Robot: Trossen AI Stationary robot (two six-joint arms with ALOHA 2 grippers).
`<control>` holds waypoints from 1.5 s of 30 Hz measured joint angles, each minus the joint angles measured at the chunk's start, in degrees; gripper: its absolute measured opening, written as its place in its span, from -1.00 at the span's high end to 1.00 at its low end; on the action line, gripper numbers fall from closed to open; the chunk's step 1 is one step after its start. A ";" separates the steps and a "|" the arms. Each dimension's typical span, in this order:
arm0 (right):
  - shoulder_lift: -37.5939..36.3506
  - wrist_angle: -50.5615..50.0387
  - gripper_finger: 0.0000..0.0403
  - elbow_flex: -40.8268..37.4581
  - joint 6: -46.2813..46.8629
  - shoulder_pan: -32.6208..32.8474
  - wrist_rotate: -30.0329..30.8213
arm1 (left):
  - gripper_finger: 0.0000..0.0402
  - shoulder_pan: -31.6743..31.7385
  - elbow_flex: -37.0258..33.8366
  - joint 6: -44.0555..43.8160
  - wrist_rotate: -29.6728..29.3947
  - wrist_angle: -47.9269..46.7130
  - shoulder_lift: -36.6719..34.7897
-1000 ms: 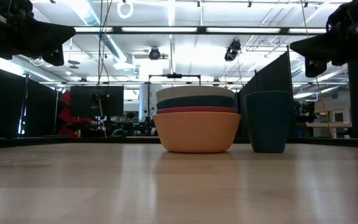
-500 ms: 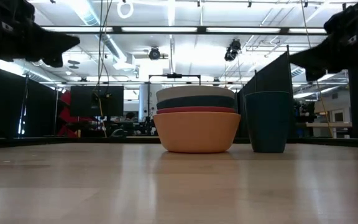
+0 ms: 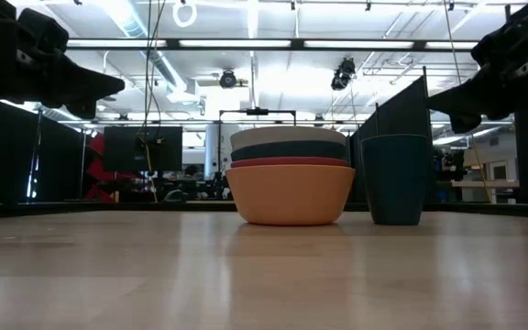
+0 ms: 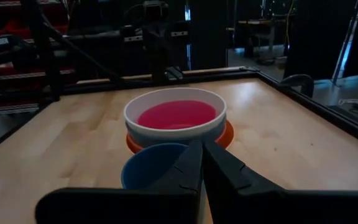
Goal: Nest bowls inside each other
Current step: Return to Home Position
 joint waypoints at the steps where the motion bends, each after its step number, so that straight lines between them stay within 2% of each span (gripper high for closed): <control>1: 0.00 0.00 1.00 -0.01 0.00 0.00 0.00 | 1.00 0.01 0.00 -0.12 0.02 -0.02 0.00; 45: 0.00 0.97 1.00 -0.09 -0.16 0.02 0.43 | 0.98 -0.16 -0.04 -1.11 -0.07 2.09 -0.04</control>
